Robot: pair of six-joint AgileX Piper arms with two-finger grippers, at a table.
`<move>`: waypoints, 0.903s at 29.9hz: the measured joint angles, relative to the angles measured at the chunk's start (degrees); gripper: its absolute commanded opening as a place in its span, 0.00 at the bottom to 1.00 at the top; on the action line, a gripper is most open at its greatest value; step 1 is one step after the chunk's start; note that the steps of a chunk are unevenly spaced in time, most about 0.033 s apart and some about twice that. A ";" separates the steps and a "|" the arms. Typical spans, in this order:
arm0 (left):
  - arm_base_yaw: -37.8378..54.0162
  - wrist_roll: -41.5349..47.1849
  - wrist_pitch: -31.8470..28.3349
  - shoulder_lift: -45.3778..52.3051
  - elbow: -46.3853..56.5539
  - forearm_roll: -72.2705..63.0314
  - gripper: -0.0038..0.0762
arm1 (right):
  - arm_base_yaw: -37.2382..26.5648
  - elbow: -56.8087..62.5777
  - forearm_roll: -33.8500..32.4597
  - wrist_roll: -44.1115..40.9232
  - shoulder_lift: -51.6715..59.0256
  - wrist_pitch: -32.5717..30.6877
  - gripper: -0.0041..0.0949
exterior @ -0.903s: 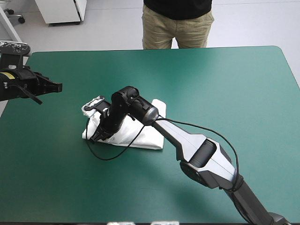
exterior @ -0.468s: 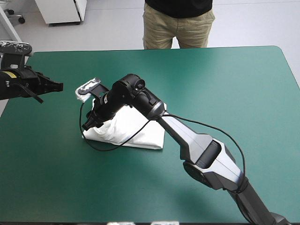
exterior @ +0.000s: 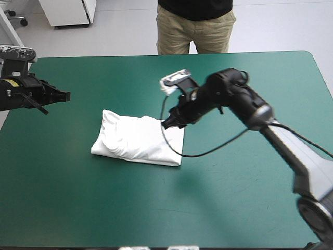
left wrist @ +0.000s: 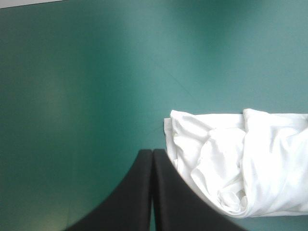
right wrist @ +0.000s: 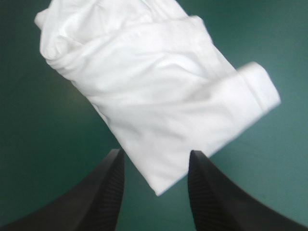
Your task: Fold the cloth
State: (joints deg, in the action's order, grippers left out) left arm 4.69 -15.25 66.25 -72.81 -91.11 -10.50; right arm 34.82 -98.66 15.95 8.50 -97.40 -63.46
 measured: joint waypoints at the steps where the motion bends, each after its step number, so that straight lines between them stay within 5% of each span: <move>1: 0.00 0.00 -0.06 0.00 0.00 -0.49 0.04 | -2.82 6.11 2.07 0.90 4.85 3.41 0.46; 8: 0.00 0.00 -0.91 -0.27 0.00 -2.26 0.04 | -13.88 35.04 27.62 17.38 18.57 21.09 0.62; 16: 0.00 1.36 -0.91 -0.34 0.00 -2.13 0.04 | -14.51 39.77 42.80 29.45 9.42 27.65 0.63; 27: 0.00 2.91 -0.91 -0.34 0.00 -2.13 0.04 | -14.82 37.92 62.70 44.73 -9.15 22.73 0.62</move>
State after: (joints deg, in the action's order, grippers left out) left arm 4.69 -12.34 65.34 -73.15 -91.11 -12.63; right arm 19.99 -60.74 78.65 53.23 -106.55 -40.73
